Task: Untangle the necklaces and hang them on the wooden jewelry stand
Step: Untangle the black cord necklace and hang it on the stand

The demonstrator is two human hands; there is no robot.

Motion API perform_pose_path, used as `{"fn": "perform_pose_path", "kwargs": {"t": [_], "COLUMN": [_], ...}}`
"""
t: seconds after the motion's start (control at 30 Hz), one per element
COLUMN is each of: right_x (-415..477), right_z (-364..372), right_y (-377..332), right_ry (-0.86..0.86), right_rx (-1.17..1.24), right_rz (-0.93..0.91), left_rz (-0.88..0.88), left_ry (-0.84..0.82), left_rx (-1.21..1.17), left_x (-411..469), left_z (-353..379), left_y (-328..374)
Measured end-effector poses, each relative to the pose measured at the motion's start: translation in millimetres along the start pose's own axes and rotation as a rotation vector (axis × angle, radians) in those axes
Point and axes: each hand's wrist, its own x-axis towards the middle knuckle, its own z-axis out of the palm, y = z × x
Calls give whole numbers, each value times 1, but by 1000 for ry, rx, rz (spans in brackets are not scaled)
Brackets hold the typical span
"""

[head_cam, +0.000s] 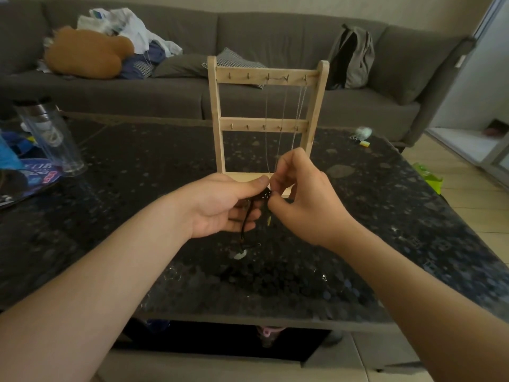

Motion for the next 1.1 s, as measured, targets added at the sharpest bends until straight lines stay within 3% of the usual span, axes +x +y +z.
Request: {"fn": "perform_pose_path", "kwargs": {"t": [0.33,0.5,0.8,0.97,1.1], "right_x": [2,2,1,3,4], "right_z": [-5,-1,3,3,1], "right_y": [2,2,10,13,14], "right_ry": [229,183,59,126,53], "right_rx": [-122,-90,-334,-284,-212], "right_rz": [89,127,-45,-2,60], "left_rz": [61,124,131,104,113], "left_ry": [121,18,95,177,245], "left_rx": [-57,83,161,100,77], "left_x": [4,4,5,4,6], "left_z": [3,11,10,3,0], "left_y": [2,0,-2,1,-2]}}
